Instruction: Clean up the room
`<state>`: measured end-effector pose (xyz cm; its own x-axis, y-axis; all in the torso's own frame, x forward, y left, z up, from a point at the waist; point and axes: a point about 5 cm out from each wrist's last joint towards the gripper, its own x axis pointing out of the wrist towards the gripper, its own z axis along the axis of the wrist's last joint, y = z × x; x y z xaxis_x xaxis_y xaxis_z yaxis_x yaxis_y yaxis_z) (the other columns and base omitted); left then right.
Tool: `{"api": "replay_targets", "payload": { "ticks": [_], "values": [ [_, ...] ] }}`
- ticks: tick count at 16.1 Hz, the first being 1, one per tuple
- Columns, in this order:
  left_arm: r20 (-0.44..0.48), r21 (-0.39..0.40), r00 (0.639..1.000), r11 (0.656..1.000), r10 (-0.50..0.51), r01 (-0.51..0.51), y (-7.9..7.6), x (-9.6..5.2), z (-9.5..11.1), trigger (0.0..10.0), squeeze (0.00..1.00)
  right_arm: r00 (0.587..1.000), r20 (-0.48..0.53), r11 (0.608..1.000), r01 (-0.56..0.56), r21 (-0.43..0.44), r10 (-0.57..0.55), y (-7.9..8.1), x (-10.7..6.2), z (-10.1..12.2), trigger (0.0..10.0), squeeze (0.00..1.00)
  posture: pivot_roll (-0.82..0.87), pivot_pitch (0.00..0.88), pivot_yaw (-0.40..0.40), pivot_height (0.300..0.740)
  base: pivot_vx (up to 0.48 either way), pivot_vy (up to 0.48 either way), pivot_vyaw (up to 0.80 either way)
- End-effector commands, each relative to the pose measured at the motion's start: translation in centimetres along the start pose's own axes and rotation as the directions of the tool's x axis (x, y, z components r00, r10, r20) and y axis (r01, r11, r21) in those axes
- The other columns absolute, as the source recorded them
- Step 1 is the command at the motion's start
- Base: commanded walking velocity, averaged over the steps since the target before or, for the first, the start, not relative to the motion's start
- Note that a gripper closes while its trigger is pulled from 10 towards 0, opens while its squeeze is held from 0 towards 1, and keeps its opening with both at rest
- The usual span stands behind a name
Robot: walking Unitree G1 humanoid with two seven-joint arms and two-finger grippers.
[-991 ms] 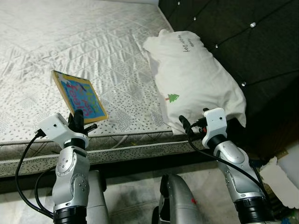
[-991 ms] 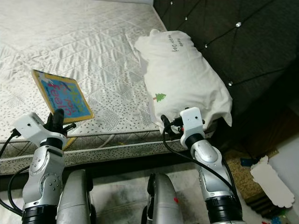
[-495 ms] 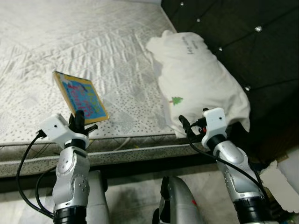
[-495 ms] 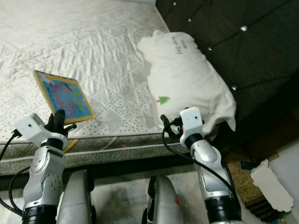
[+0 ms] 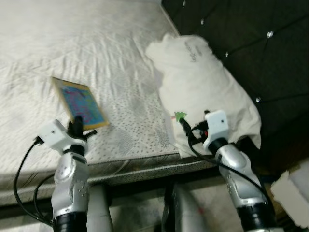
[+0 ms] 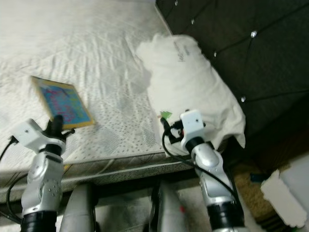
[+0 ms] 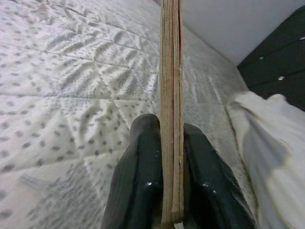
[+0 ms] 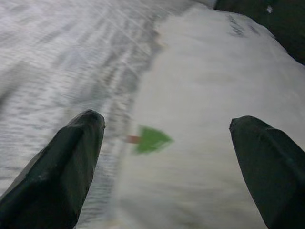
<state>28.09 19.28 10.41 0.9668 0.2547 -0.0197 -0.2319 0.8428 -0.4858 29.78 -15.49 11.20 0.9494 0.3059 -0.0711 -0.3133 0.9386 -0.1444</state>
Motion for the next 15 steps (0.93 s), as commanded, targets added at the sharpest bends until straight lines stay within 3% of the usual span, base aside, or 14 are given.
{"api": "replay_targets", "payload": {
  "ticks": [1,2,3,5,8,9,10,11,12,15],
  "values": [
    [-0.020,-0.020,0.998,0.998,-0.067,0.067,-2.1,0.1,-0.7,10.0,0.00,0.999,-0.022,0.999,0.039,-0.011,-0.039,-1.3,-0.6,-0.4,10.0,0.00,-0.03,0.107,-0.124,0.565,0.000,0.000,0.00],
    [-0.029,-0.024,0.997,0.998,-0.066,0.065,-2.2,0.1,-0.9,10.0,0.00,0.999,-0.022,0.999,0.039,-0.011,-0.040,-1.3,-0.6,-0.4,10.0,0.00,-0.03,0.107,-0.124,0.565,0.000,0.000,0.00],
    [-0.143,-0.089,0.986,0.993,-0.090,0.078,-3.0,0.5,-2.8,10.0,0.00,0.999,-0.021,0.999,0.045,-0.014,-0.046,-1.4,-0.7,-0.4,10.0,0.00,-0.03,0.107,-0.124,0.565,0.000,0.000,0.00],
    [-0.236,-0.118,0.965,0.989,-0.111,0.085,-3.6,0.8,-4.2,10.0,0.00,0.999,-0.022,0.999,0.047,-0.017,-0.048,-1.5,-0.8,-0.4,10.0,0.00,-0.04,0.107,-0.124,0.565,0.000,0.000,0.00],
    [-0.377,-0.186,0.911,0.977,-0.168,0.104,-5.3,0.3,-5.9,10.0,0.00,0.999,-0.023,0.999,0.045,-0.022,-0.046,-1.5,-0.8,-0.4,10.0,0.00,-0.04,0.107,-0.126,0.565,0.000,0.000,0.00],
    [-0.435,-0.214,0.877,0.970,-0.203,0.118,-5.7,-0.1,-6.7,10.0,0.00,0.999,-0.022,0.999,0.043,-0.023,-0.044,-1.5,-0.8,-0.4,10.0,0.00,-0.04,0.107,-0.126,0.565,0.000,0.000,0.00],
    [-0.451,-0.223,0.867,0.967,-0.212,0.120,-5.8,-0.3,-7.0,10.0,0.00,0.999,-0.022,0.999,0.043,-0.023,-0.044,-1.5,-0.7,-0.4,10.0,0.00,-0.04,0.107,-0.126,0.565,0.000,0.000,0.00],
    [-0.509,-0.277,0.819,0.951,-0.266,0.136,-6.2,-0.6,-7.8,10.0,0.00,0.999,-0.021,0.999,0.045,-0.024,-0.046,-1.5,-0.7,-0.3,10.0,0.00,-0.05,0.107,-0.127,0.565,0.000,0.000,0.00],
    [-0.521,-0.293,0.801,0.943,-0.295,0.157,-6.5,-0.7,-7.9,10.0,0.00,0.999,-0.021,0.999,0.047,-0.025,-0.048,-1.6,-0.8,-0.3,10.0,0.00,-0.05,0.107,-0.127,0.565,0.000,0.000,0.00],
    [-0.553,-0.313,0.769,0.935,-0.321,0.165,-6.5,-0.2,-8.1,10.0,0.00,0.998,-0.024,0.998,0.054,-0.031,-0.055,-1.8,-1.0,-0.3,10.0,0.00,-0.06,0.107,-0.126,0.565,0.000,0.000,0.00]
  ]
}}
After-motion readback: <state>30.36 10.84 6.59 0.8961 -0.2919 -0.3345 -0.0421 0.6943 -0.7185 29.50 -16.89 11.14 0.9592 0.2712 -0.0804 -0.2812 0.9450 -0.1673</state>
